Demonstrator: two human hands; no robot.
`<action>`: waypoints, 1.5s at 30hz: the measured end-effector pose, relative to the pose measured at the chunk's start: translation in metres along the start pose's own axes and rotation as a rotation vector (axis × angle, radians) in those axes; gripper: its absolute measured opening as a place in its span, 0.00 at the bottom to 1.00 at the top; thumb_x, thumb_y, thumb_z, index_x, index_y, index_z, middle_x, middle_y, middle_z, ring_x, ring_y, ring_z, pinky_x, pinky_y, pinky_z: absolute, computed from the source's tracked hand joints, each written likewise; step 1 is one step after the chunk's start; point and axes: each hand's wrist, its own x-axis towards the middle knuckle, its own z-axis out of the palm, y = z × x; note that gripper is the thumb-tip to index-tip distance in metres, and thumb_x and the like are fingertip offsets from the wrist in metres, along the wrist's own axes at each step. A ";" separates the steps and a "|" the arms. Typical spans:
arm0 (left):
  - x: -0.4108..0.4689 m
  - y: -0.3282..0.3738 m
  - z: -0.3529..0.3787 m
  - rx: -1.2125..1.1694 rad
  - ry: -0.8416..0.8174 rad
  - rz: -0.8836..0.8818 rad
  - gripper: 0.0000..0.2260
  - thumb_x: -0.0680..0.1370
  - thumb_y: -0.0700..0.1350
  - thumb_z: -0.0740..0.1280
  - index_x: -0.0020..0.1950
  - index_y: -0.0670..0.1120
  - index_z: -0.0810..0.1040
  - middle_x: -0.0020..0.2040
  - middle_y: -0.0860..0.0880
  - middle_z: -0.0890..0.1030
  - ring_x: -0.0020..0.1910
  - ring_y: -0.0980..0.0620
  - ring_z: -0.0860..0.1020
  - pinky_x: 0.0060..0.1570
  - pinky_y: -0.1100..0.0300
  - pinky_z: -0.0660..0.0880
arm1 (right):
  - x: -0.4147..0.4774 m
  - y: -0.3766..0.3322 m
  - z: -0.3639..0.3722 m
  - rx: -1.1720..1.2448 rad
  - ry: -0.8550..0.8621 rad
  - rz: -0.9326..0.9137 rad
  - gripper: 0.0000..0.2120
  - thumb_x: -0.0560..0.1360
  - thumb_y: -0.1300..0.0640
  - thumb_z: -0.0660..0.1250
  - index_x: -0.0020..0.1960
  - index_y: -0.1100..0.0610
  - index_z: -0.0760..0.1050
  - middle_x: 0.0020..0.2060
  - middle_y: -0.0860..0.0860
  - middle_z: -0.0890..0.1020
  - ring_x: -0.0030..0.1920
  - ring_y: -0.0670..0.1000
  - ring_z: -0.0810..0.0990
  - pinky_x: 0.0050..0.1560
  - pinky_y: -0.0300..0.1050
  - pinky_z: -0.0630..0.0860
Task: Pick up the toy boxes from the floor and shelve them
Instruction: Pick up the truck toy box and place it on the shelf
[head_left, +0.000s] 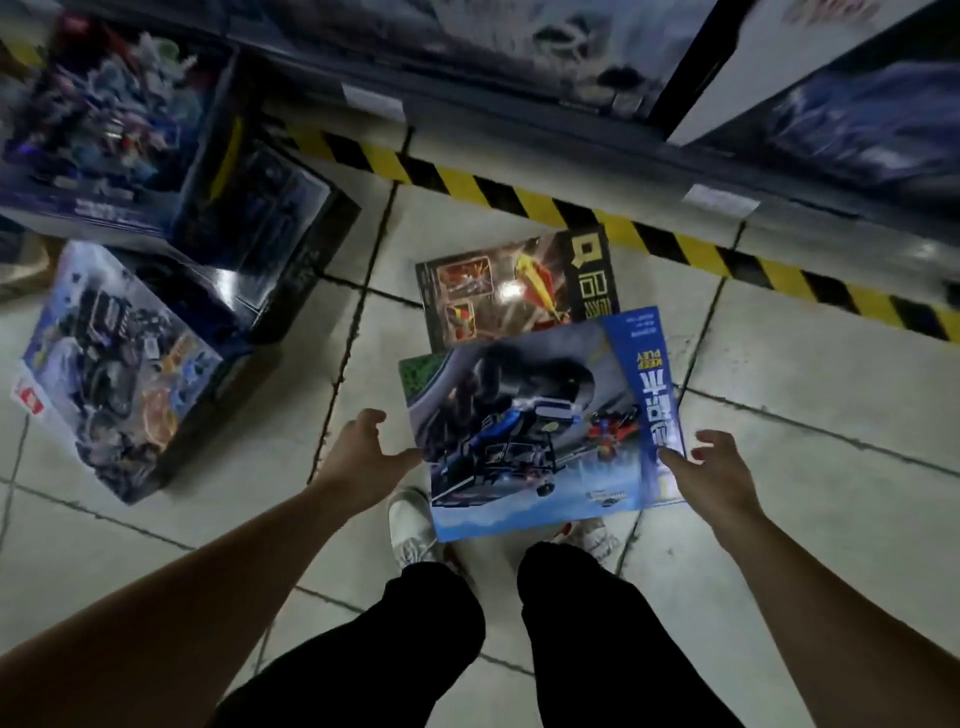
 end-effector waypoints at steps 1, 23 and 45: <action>0.013 0.002 0.006 0.041 0.000 0.028 0.36 0.73 0.54 0.74 0.75 0.45 0.63 0.71 0.43 0.70 0.64 0.42 0.74 0.57 0.53 0.74 | 0.007 0.010 0.008 0.037 0.023 0.068 0.31 0.75 0.52 0.73 0.71 0.62 0.65 0.62 0.60 0.78 0.55 0.60 0.78 0.48 0.46 0.69; 0.145 0.105 0.042 0.424 -0.212 0.573 0.39 0.72 0.53 0.76 0.78 0.52 0.62 0.72 0.48 0.72 0.69 0.46 0.72 0.64 0.58 0.67 | 0.016 0.068 0.152 1.243 -0.193 0.492 0.34 0.72 0.39 0.71 0.71 0.56 0.72 0.65 0.57 0.79 0.55 0.57 0.82 0.52 0.53 0.79; -0.057 0.119 -0.101 -0.171 -0.033 0.529 0.36 0.60 0.62 0.80 0.64 0.52 0.77 0.55 0.52 0.82 0.57 0.48 0.80 0.56 0.53 0.76 | -0.141 -0.068 -0.030 1.142 -0.009 -0.205 0.39 0.62 0.47 0.82 0.70 0.42 0.70 0.62 0.42 0.81 0.62 0.49 0.80 0.65 0.57 0.74</action>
